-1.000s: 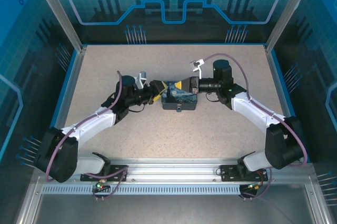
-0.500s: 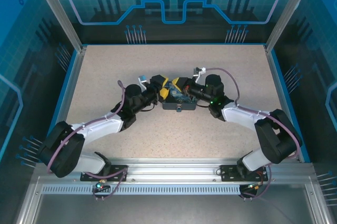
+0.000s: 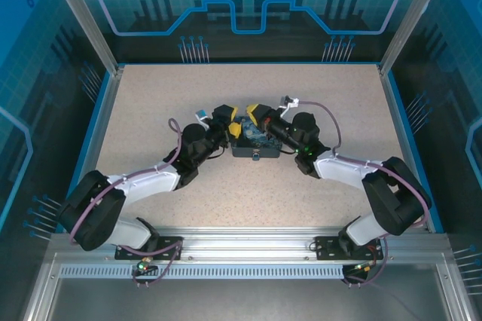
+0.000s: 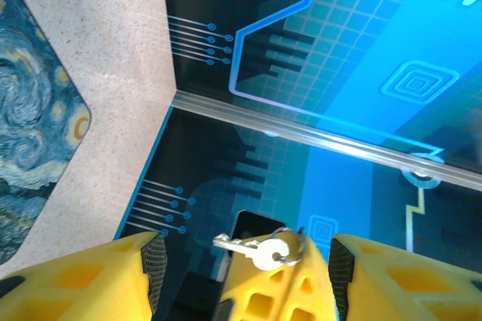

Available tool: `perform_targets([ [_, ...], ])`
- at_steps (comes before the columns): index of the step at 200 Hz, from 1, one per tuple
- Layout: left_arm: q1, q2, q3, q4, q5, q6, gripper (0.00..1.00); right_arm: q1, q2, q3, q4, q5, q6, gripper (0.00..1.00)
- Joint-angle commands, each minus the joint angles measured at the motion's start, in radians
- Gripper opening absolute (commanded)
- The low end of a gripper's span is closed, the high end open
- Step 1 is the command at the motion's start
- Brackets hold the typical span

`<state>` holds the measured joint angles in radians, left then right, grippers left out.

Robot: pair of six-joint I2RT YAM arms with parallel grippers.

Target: Unlock a padlock with a key

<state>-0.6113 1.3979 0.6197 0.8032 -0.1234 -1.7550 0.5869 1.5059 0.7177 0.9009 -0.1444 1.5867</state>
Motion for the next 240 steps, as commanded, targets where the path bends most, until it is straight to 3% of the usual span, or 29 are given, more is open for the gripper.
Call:
perform_targets([
  [1,-0.021,0.042,0.023,0.087,-0.048,-0.05,0.6,0.032,0.008,-0.005,0.081,0.066,0.039,0.0],
  [102,-0.041,0.106,0.071,0.164,-0.096,-0.086,0.57,0.085,0.056,-0.01,0.132,0.106,0.069,0.0],
  [146,-0.041,0.121,0.073,0.192,-0.104,-0.084,0.42,0.084,0.035,-0.056,0.126,0.134,0.073,0.0],
  [190,-0.04,0.119,0.054,0.198,-0.119,-0.077,0.37,0.077,0.019,-0.063,0.11,0.123,0.067,0.0],
  [222,-0.04,0.132,0.058,0.212,-0.111,-0.075,0.37,0.073,0.02,-0.056,0.122,0.098,0.058,0.0],
  [240,-0.04,0.148,0.063,0.228,-0.097,-0.078,0.47,0.068,0.02,-0.048,0.122,0.072,0.047,0.0],
])
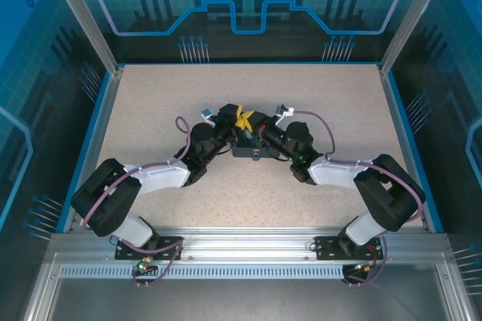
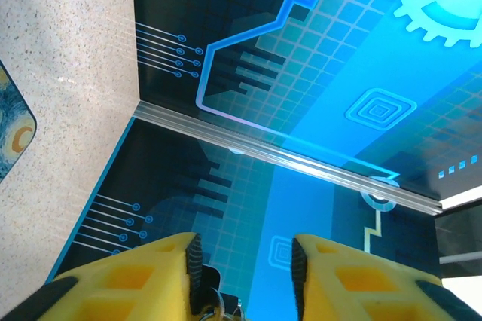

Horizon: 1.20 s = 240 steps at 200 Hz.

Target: Unlock a padlock with a key

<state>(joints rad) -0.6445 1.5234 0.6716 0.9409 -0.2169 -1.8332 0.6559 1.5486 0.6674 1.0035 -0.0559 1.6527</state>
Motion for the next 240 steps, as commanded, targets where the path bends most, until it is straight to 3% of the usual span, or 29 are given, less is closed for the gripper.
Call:
perform_targets([
  [1,-0.007,0.023,0.012,0.091,-0.003,-0.001,0.47,-0.002,-0.022,0.003,0.02,-0.017,-0.019,0.0],
  [24,-0.007,0.041,0.017,0.101,0.013,-0.003,0.54,-0.006,-0.017,0.015,0.046,-0.047,-0.031,0.0],
  [97,-0.006,0.081,0.014,0.176,0.017,-0.014,0.55,-0.012,0.005,0.059,0.08,-0.117,-0.052,0.0],
  [168,0.005,0.08,0.0,0.21,0.02,-0.015,0.35,-0.046,-0.014,-0.012,0.097,-0.116,-0.044,0.0],
  [240,0.013,0.09,-0.011,0.214,0.021,-0.014,0.29,-0.075,-0.056,-0.039,0.083,-0.13,-0.05,0.0],
])
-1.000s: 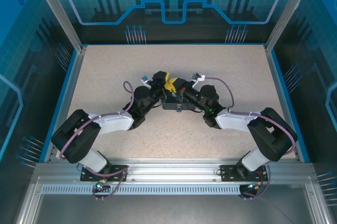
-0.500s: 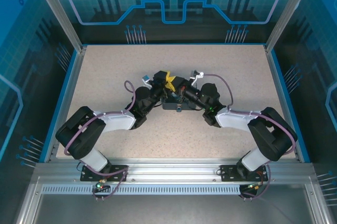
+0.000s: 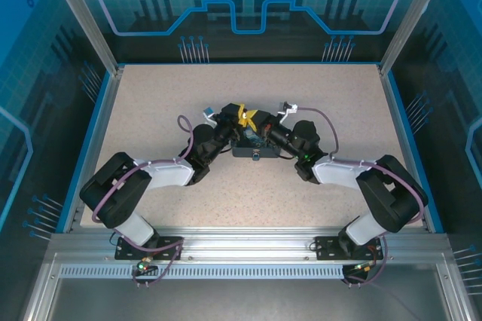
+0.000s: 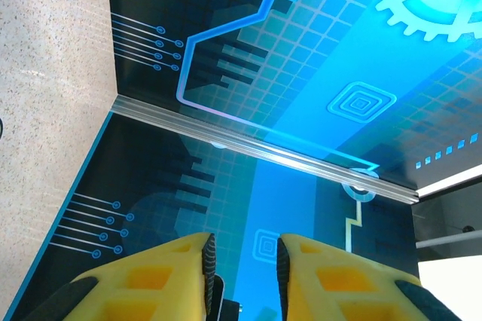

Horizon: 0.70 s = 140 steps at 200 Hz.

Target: Unlock a padlock with a key

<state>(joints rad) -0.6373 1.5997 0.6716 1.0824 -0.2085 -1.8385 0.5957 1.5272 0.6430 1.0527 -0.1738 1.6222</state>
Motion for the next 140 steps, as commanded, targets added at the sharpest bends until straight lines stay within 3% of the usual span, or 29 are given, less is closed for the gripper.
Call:
perform_targets([
  [1,0.006,0.015,-0.011,0.073,0.012,-0.008,0.28,-0.015,-0.035,-0.015,0.034,-0.012,-0.019,0.0],
  [140,0.007,0.025,0.0,0.079,0.017,0.012,0.07,-0.025,-0.051,-0.034,0.029,-0.02,-0.021,0.0],
])
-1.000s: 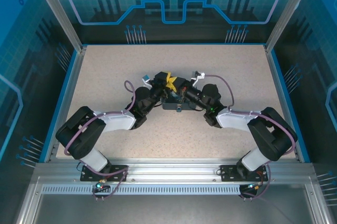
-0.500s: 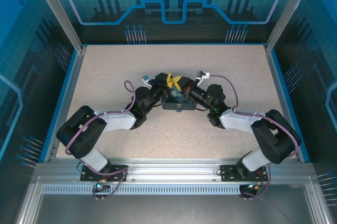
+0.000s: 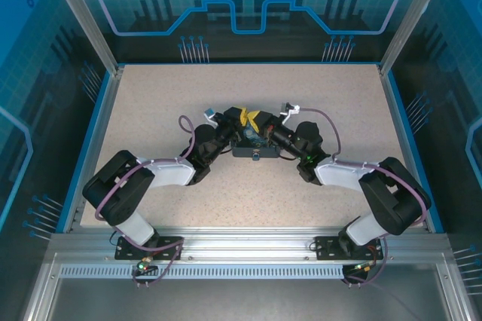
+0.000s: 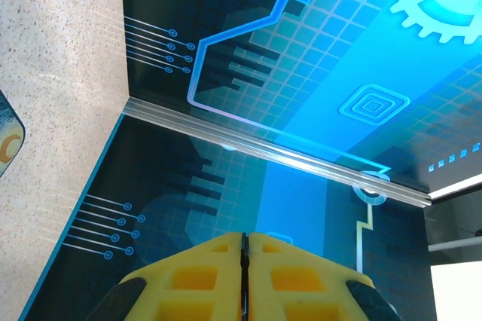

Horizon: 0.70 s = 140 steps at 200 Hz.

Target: Unlock a padlock with a key

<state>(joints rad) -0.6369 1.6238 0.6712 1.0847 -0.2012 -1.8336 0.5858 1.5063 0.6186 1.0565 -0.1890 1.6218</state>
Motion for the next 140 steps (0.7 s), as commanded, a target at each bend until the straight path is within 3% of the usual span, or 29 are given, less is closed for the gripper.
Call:
perform_targets([
  [1,0.006,0.001,0.001,0.077,0.009,0.008,0.06,-0.015,-0.031,-0.01,0.025,-0.005,-0.02,0.0],
  [42,0.007,-0.002,0.009,0.075,0.015,0.02,0.0,-0.02,-0.04,-0.014,0.015,-0.007,-0.021,0.01],
  [76,0.019,-0.033,0.01,0.046,0.045,0.103,0.0,-0.053,-0.121,-0.046,-0.074,-0.015,-0.043,0.48],
  [96,0.041,-0.075,0.008,-0.009,0.089,0.212,0.0,-0.096,-0.241,-0.083,-0.249,-0.027,-0.101,0.58],
  [122,0.079,-0.12,0.018,-0.075,0.185,0.369,0.0,-0.171,-0.426,-0.057,-0.636,-0.074,-0.263,0.6],
  [140,0.1,-0.132,0.046,-0.1,0.27,0.488,0.0,-0.21,-0.498,-0.015,-0.81,-0.1,-0.35,0.6],
])
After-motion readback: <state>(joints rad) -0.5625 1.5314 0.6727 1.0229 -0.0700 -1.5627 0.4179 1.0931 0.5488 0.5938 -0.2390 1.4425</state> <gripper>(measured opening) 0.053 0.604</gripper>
